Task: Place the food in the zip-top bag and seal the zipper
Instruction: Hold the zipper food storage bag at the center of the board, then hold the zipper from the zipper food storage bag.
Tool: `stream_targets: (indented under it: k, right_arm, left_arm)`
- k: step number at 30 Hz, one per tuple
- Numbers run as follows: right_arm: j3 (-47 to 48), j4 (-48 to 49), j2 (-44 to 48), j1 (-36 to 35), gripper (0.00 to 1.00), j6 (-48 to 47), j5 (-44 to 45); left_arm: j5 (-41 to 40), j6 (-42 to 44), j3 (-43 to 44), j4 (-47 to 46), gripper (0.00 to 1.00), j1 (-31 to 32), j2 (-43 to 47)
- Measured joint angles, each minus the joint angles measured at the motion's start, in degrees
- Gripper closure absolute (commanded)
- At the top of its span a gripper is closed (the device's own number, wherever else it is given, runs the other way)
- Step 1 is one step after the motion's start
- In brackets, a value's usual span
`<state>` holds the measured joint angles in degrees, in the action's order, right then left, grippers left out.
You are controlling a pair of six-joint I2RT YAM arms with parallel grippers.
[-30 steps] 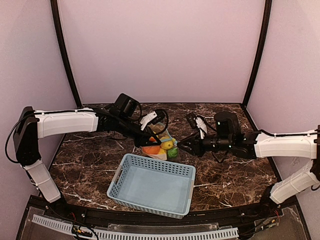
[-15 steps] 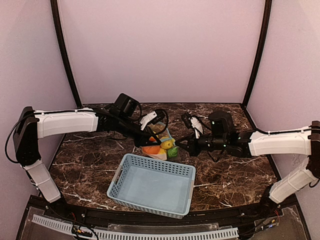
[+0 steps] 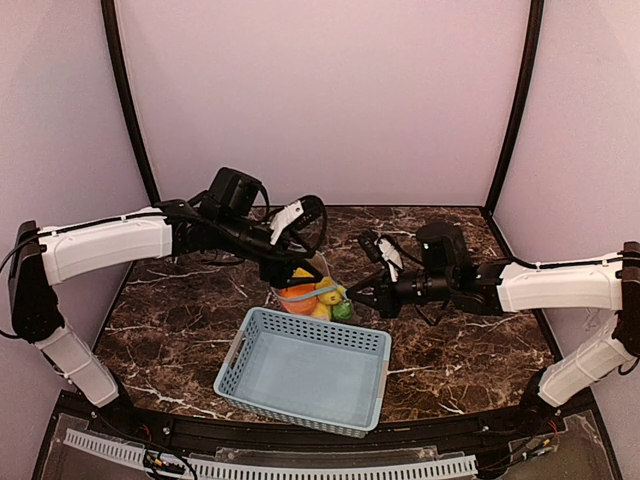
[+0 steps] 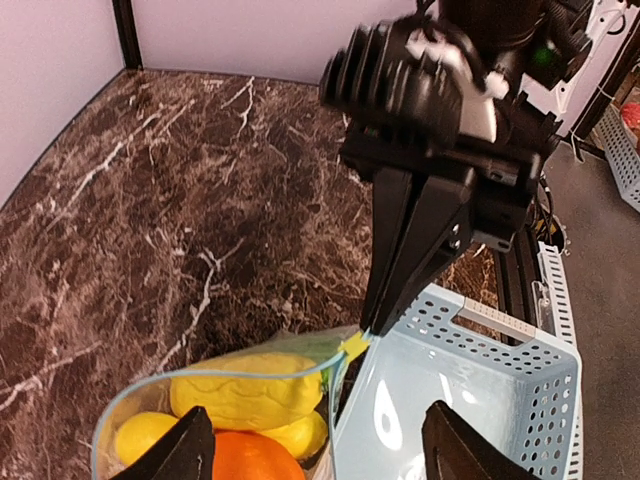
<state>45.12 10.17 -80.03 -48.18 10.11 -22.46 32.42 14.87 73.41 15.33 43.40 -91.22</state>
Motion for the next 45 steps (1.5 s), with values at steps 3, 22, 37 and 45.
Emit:
stream_targets:
  k: [3,22,37,45]
  right_arm:
    - [0.0,-0.3,0.0,0.0,1.00,-0.3,-1.1]
    - [-0.1,0.0,0.2,0.0,1.00,-0.4,-2.0]
    - [-0.1,0.4,0.2,0.2,1.00,0.0,-2.1]
    - [-0.2,0.5,0.2,0.2,1.00,0.3,-1.9]
  left_arm:
    - [1.7,1.8,2.3,-0.4,0.32,0.0,0.7]
    - [10.3,6.8,8.7,2.7,0.57,2.9,-11.9]
    - [7.4,10.0,9.0,5.7,0.79,3.2,-12.6]
    - [6.5,10.4,9.1,6.2,0.96,3.8,-12.6]
